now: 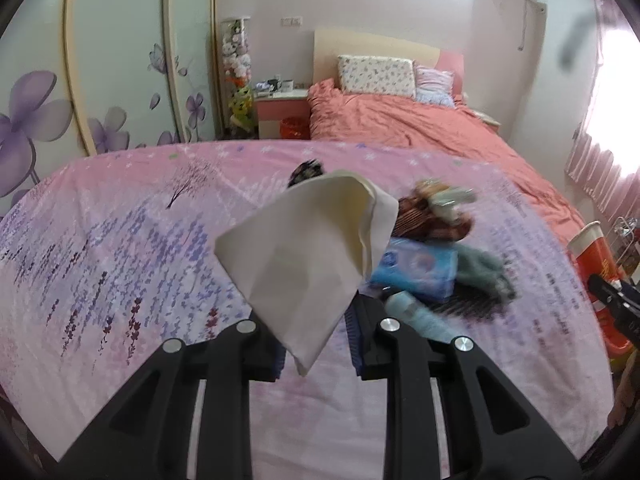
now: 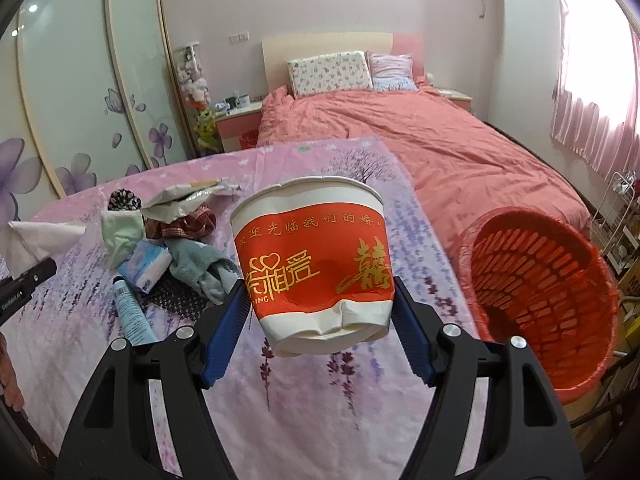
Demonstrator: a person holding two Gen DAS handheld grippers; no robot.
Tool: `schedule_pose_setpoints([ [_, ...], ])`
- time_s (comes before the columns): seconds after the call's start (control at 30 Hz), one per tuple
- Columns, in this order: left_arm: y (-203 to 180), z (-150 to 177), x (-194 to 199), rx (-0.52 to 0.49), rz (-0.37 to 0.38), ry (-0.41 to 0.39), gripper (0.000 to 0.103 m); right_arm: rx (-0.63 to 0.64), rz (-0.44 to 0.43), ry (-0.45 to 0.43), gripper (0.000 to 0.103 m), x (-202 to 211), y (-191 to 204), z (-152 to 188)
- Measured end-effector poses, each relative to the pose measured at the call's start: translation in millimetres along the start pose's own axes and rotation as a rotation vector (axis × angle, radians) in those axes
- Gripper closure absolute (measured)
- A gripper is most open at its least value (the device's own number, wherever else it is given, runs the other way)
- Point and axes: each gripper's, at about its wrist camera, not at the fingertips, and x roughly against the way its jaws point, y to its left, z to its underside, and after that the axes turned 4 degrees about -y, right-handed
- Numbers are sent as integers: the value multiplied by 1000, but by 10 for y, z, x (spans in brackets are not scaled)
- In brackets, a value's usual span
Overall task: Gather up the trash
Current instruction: 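Lift the tissue and paper cup and carry both over the orange basket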
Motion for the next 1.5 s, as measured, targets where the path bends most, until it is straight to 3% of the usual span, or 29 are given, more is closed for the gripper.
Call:
schedule_pose_setpoints([
  [0.3,-669,-175,286,-22,128,-33,78,-42,49,-69,34,387,-394,-62],
  [0.53,-1525,-237,392,-77,305,-41,78,-116,117,-113,34,595,-888,-83],
  [0.93,-3031,-134,89,-198,541,31,78,-264,230,-119,34,495,-1797,-29],
  [1.27,-3869,17,-294,-288,600,89,74,-345,240,-113,33,300,-2242,15],
  [1.37,-4063,87,-426,-306,580,116,61,-372,230,-102,32,236,-2335,53],
  [1.5,-4036,157,-545,-310,536,139,46,-391,248,-86,25,242,-2397,148],
])
